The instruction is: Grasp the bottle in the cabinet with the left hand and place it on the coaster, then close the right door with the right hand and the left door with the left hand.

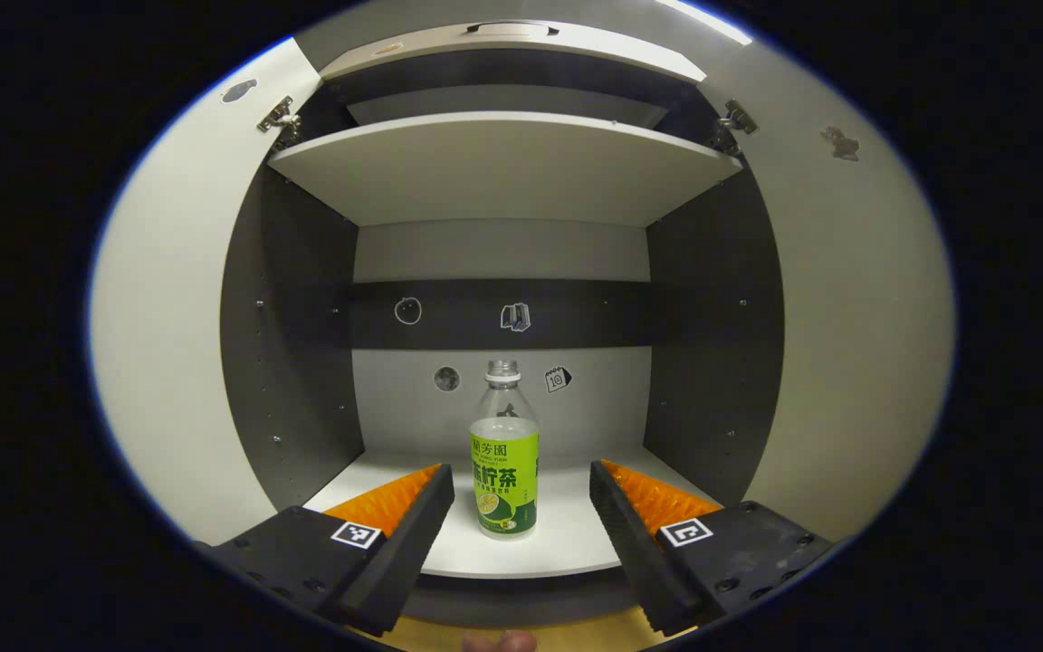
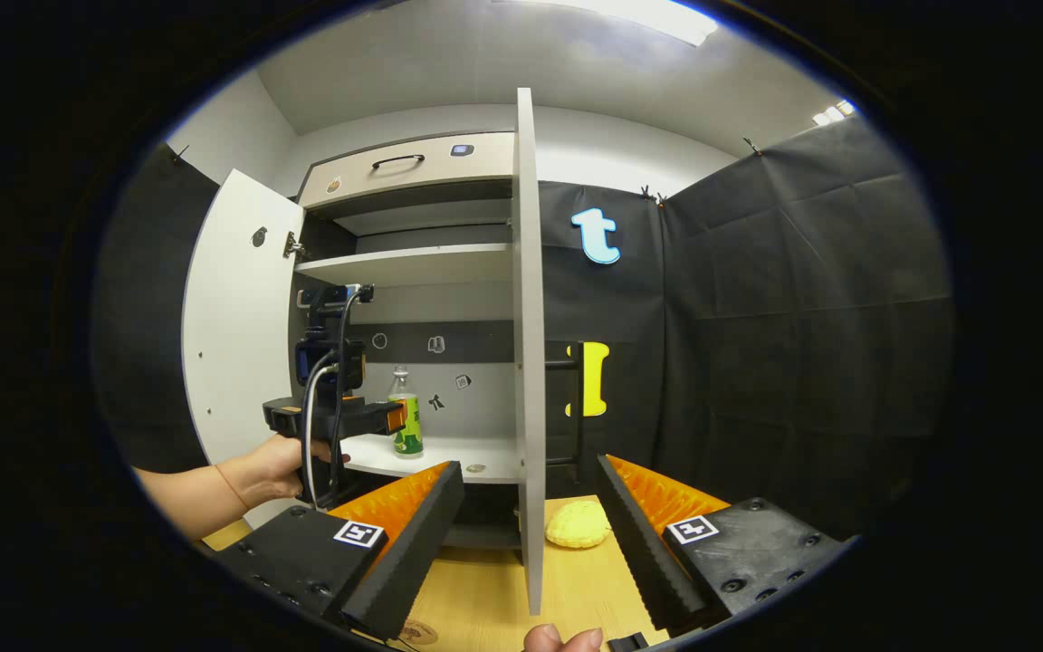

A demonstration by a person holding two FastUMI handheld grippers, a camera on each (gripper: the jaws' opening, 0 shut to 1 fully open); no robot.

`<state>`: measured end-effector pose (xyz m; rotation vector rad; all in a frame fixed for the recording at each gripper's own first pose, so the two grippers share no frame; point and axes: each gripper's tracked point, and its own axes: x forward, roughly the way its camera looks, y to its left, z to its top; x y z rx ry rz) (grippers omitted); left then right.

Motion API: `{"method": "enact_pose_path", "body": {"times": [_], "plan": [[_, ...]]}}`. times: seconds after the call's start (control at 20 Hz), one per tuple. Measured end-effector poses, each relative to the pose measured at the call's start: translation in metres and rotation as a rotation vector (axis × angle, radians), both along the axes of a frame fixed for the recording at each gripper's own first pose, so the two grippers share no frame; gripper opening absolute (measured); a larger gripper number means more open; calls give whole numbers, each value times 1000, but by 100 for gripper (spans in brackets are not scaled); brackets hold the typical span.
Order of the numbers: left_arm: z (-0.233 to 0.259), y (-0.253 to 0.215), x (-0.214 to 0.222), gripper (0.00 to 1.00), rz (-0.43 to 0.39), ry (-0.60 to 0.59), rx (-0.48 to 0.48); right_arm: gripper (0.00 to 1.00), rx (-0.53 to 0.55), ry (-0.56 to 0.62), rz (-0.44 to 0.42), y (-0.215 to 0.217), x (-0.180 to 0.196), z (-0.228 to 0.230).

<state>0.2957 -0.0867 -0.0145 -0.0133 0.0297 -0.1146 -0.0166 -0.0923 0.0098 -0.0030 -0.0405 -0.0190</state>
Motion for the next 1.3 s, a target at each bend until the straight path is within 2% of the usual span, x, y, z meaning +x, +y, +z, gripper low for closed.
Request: {"method": "enact_pose_path", "body": {"times": [0.2, 0.35, 0.6, 0.65, 0.7, 1.0, 1.15, 1.2, 1.3], "plan": [[-7, 3, 45, 96, 44, 20, -2, 97, -6, -4, -22, -18, 6, -1], [-6, 8, 74, 96, 68, -6, 40, 97, 3, 15, -41, -28, 14, -5], [-20, 10, 105, 96, 76, 27, 30, 98, 17, 22, -64, -38, 20, -9], [-20, 12, 105, 93, 91, 21, 26, 98, 12, 18, -71, -39, 20, -9], [-18, 10, 103, 80, 80, 23, 17, 98, 7, 16, -77, -41, 21, -9], [0, 11, 76, 78, 51, -7, 7, 98, 9, 7, -74, -38, 20, -10], [19, 11, 44, 78, 30, -45, -2, 98, 33, 4, -68, -35, 17, -8], [26, 11, 30, 78, 22, -60, -5, 94, 37, -4, -70, -36, 17, -8], [33, 12, 1, 77, 7, -78, 4, 98, 48, -9, -55, -31, 15, -9]]}}
